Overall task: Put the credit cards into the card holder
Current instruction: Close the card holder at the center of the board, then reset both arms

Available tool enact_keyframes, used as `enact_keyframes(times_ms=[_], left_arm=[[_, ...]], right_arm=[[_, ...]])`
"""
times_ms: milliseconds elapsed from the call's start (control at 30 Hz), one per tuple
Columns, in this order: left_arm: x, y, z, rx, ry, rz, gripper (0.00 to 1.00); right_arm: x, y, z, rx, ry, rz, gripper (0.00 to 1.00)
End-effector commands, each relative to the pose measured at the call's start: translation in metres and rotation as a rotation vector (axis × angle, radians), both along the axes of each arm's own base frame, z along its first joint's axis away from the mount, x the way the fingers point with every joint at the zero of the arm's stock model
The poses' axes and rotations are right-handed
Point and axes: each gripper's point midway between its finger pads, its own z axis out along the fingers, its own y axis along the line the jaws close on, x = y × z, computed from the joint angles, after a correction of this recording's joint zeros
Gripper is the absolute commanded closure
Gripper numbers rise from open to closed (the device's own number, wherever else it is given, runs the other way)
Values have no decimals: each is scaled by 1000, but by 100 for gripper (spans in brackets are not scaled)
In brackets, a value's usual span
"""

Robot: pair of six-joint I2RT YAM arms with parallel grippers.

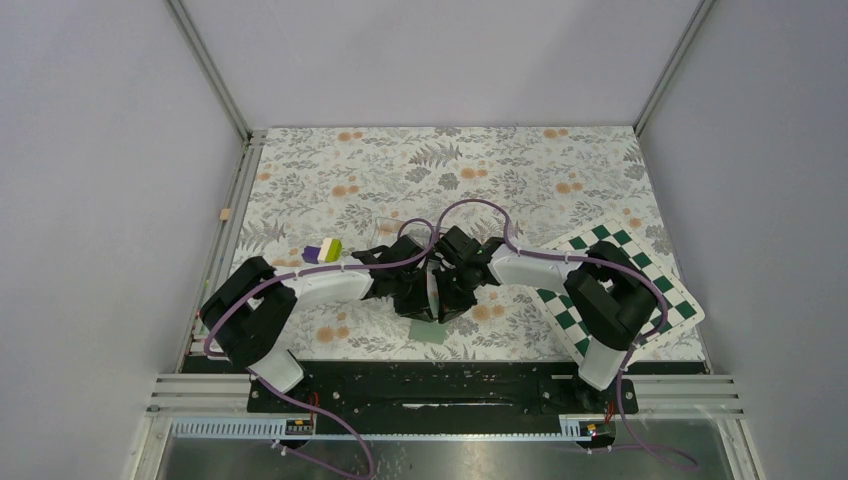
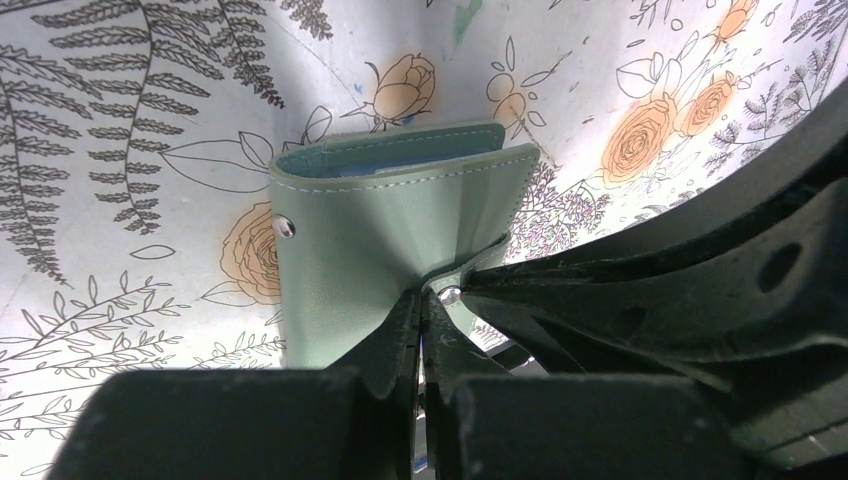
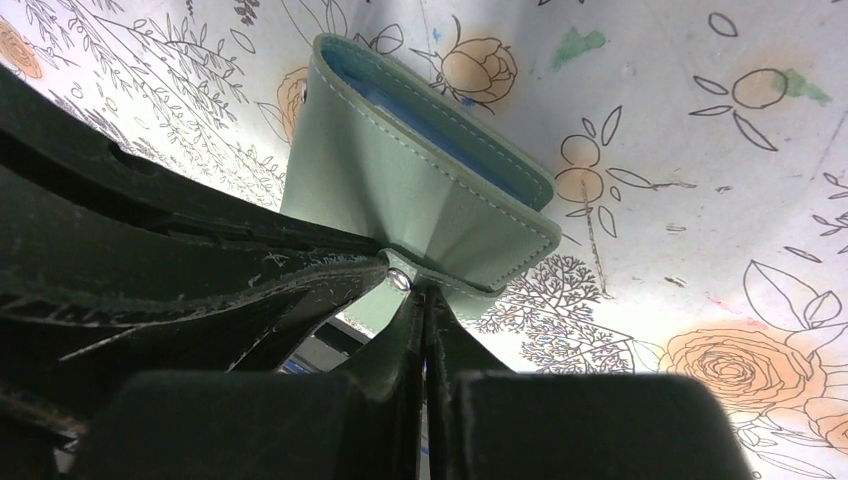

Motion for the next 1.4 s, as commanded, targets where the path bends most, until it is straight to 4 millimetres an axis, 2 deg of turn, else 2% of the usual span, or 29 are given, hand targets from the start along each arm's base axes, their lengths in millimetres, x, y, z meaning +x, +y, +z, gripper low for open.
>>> enact_keyframes(times_ms=[0,133,333,400,433,533,667,733,833,1033,1233,1300,1367], left_arm=[[4,-8,-4,-7,-44,8,100],[6,-6,5,0,-64,1,100],[8,-5,11,-2,-86,-3,100],[12,-5,21,-19,-124,3,89],[14,-6,28,-35,-145,9,79],[21,-9,56,-116,-213,29,55],[31,-12,99,-314,-296,62,30],[35,-6,118,-427,-331,87,20],[44,10,138,-542,-390,126,2],[61,60,156,-676,-450,219,1],[91,123,156,-650,-541,371,1],[107,146,157,-564,-611,428,1],[123,172,155,-407,-682,484,1]], right_arm=[[1,-8,-5,-45,-98,44,100],[10,1,31,41,-174,23,100],[13,4,54,90,-219,19,100],[13,3,59,102,-232,19,100],[13,1,62,107,-239,20,98],[14,-6,70,122,-264,5,85],[18,-21,83,148,-308,-34,62],[22,-31,88,167,-328,-68,46],[31,-53,94,189,-358,-142,26],[44,-97,96,219,-385,-280,2],[62,-135,93,168,-465,-383,1],[72,-153,93,119,-512,-434,1],[85,-174,95,49,-580,-476,0]])
